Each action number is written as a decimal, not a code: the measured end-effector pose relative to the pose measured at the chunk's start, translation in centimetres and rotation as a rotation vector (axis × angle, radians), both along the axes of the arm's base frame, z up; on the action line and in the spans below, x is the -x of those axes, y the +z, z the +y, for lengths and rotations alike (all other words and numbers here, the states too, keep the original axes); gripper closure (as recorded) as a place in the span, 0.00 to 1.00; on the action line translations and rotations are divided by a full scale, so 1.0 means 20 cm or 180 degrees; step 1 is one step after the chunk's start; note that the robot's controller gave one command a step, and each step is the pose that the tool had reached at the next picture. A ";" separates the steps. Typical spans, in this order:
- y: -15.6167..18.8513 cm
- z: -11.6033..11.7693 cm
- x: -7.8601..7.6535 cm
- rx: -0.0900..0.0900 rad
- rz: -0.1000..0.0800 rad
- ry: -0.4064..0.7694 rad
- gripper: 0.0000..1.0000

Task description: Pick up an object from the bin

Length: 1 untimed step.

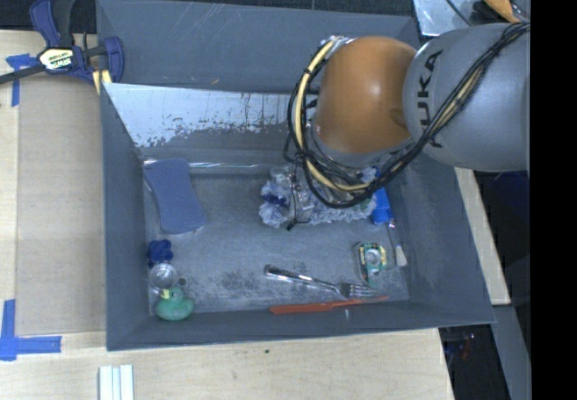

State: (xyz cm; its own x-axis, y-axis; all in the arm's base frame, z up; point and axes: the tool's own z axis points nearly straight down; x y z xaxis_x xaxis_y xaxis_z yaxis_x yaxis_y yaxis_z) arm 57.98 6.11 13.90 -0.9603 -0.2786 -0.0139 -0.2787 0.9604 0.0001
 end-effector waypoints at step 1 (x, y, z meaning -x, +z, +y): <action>0.10 0.00 0.00 -0.0001 -0.0009 -0.0002 1.00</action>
Offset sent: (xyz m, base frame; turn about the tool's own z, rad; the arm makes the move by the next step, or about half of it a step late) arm 0.0005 0.0002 0.0396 0.0006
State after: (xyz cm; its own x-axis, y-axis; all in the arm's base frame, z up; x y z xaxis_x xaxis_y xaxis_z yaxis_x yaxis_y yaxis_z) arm 58.05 6.11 15.92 -0.9604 -0.2781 -0.0168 -0.2781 0.9606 -0.0005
